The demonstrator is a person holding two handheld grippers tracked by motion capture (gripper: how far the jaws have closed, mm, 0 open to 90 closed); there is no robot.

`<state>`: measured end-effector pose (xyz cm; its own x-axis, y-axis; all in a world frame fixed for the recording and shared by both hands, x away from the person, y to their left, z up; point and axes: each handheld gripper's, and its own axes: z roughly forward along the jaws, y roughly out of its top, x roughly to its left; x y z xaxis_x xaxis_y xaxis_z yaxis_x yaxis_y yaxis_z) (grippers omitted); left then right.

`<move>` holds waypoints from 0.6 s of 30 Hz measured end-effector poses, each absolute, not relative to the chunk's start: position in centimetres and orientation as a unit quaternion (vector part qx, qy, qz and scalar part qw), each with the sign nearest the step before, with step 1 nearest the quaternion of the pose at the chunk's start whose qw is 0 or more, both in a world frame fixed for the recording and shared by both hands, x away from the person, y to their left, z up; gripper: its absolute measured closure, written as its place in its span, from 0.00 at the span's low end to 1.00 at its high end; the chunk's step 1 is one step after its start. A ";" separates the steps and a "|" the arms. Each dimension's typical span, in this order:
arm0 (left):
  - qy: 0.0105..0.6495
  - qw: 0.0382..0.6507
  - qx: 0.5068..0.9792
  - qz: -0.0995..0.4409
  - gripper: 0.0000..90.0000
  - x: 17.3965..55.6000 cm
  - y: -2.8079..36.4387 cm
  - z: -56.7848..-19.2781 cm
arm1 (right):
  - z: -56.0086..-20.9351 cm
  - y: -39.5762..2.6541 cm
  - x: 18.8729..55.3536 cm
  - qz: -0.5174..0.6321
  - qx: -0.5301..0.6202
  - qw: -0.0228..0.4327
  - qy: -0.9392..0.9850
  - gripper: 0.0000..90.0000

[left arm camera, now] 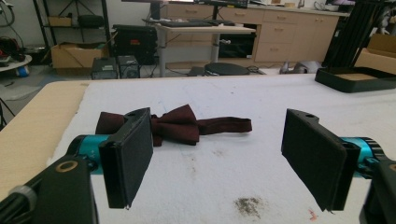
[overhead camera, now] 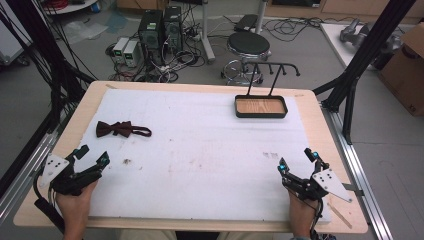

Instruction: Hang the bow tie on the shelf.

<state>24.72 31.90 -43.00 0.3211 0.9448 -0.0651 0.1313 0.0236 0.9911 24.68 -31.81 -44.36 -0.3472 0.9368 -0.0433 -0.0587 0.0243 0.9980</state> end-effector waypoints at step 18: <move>0.451 0.562 0.586 0.370 0.28 24.6 31.8 -42.9 | -44.5 -31.9 24.8 0.582 0.389 0.421 0.577 0.12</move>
